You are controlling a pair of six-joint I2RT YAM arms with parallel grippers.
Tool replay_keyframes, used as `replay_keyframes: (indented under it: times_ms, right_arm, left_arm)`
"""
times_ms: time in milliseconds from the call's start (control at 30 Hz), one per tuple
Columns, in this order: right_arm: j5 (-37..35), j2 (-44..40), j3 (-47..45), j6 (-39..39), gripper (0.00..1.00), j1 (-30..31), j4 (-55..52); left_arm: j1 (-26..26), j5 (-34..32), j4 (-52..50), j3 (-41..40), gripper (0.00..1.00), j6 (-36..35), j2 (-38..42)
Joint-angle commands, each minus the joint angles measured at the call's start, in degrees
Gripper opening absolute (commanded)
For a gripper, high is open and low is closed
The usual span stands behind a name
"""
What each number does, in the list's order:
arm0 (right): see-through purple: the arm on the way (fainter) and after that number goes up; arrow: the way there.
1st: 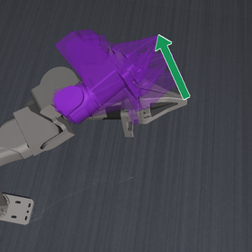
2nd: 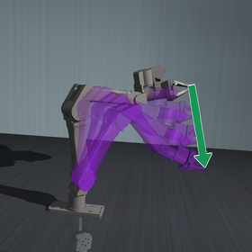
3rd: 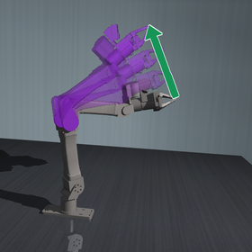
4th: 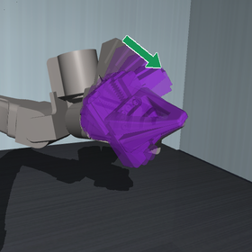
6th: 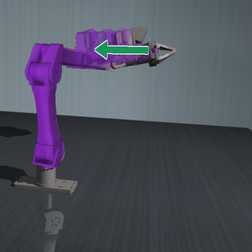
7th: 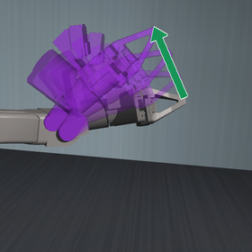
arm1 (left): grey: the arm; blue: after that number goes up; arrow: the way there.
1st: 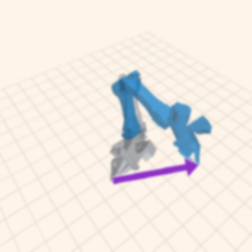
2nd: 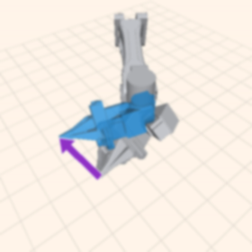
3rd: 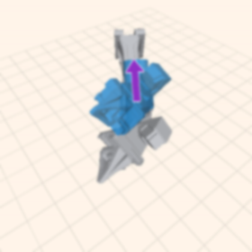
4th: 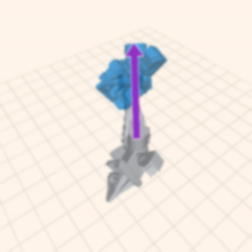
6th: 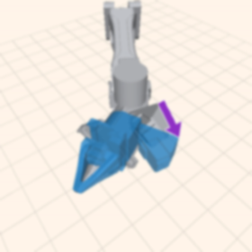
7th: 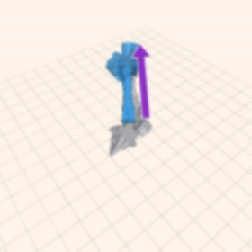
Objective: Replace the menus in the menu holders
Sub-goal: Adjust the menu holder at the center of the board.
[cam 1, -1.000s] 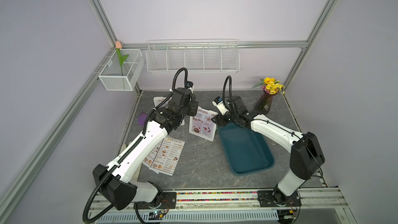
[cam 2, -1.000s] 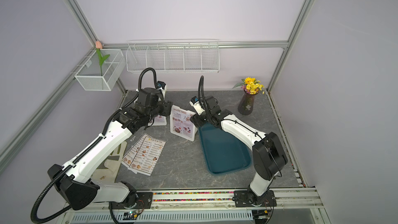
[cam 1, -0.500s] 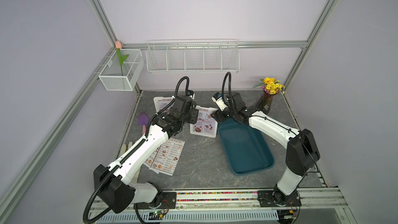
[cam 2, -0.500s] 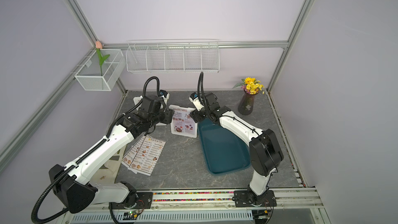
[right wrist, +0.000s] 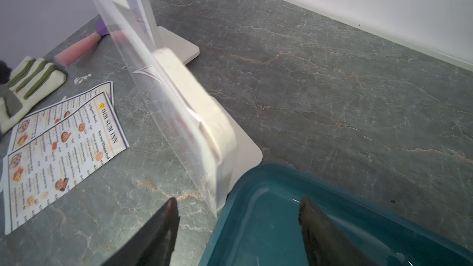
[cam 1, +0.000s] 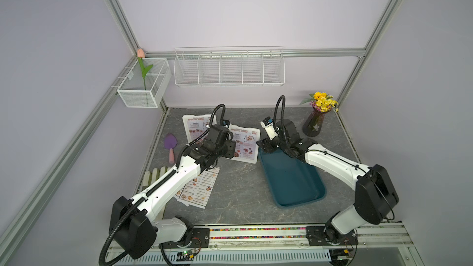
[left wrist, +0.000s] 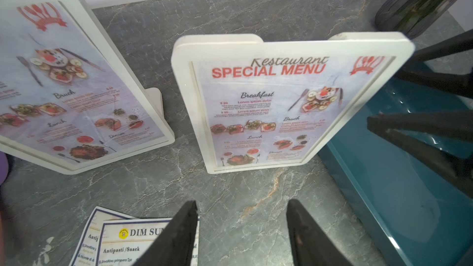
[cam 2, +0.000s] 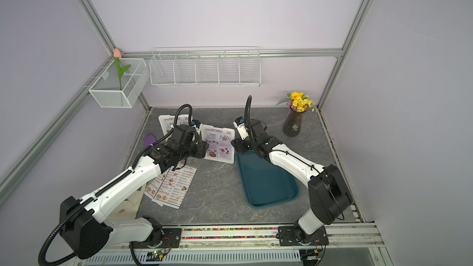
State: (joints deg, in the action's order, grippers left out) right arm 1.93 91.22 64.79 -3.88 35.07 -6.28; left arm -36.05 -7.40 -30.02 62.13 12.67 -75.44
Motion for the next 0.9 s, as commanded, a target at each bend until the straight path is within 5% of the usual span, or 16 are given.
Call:
replay_keyframes:
  times_ms: [0,867]
  right_arm:
    - [-3.0,1.5,-1.4,-3.4,0.77,0.3,6.4]
    - [-3.0,9.4,1.3,-3.6,0.77,-0.2,10.7]
  left_arm:
    - [-0.1,-2.4,3.8,-1.3,0.59,3.3,-2.0]
    - [0.6,-12.1,11.2,-1.7,0.58,1.5,-13.4]
